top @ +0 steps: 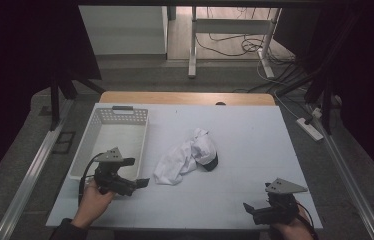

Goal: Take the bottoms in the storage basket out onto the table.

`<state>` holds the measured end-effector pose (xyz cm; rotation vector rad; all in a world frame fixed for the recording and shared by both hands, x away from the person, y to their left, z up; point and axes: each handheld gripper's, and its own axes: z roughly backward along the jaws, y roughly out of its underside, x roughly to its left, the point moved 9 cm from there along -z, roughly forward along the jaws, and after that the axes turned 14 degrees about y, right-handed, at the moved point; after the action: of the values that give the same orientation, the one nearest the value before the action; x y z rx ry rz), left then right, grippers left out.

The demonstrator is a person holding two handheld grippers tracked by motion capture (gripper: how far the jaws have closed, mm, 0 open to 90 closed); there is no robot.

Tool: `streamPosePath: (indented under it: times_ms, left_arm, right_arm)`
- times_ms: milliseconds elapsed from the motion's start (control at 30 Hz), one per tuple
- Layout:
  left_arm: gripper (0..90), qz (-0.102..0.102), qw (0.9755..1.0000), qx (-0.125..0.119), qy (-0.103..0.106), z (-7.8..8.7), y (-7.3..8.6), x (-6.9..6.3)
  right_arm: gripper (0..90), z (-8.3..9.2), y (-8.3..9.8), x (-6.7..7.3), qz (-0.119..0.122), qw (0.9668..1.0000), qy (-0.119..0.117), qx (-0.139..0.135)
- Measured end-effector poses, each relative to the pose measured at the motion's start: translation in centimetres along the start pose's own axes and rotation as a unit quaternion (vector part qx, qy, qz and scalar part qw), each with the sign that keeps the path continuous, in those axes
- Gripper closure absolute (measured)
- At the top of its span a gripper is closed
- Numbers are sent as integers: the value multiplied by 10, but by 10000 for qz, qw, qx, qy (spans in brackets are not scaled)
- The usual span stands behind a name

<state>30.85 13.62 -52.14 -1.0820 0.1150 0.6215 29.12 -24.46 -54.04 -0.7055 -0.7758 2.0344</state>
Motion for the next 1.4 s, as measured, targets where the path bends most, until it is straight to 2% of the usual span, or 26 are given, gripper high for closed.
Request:
streamPosePath:
  times_ms: [367, 567, 800, 1400]
  left_arm:
    - [17, 69, 9998, -103, -142, 15, 10, -3]
    - [17, 172, 9996, -157, -187, 21, 16, 0]
    - [17, 185, 9993, -139, -307, 26, 22, 0]
    - [15, 291, 9981, -220, -488, 41, 36, -6]
  right_arm:
    - [0, 0, 0, 0, -2, 10000, 2, 11]
    - [0, 0, 0, 0, 3, 10000, -1, 13]
    - [0, 0, 0, 0, 3, 10000, -4, 15]
    - [0, -1, 0, 0, 23, 10000, 8, 33]
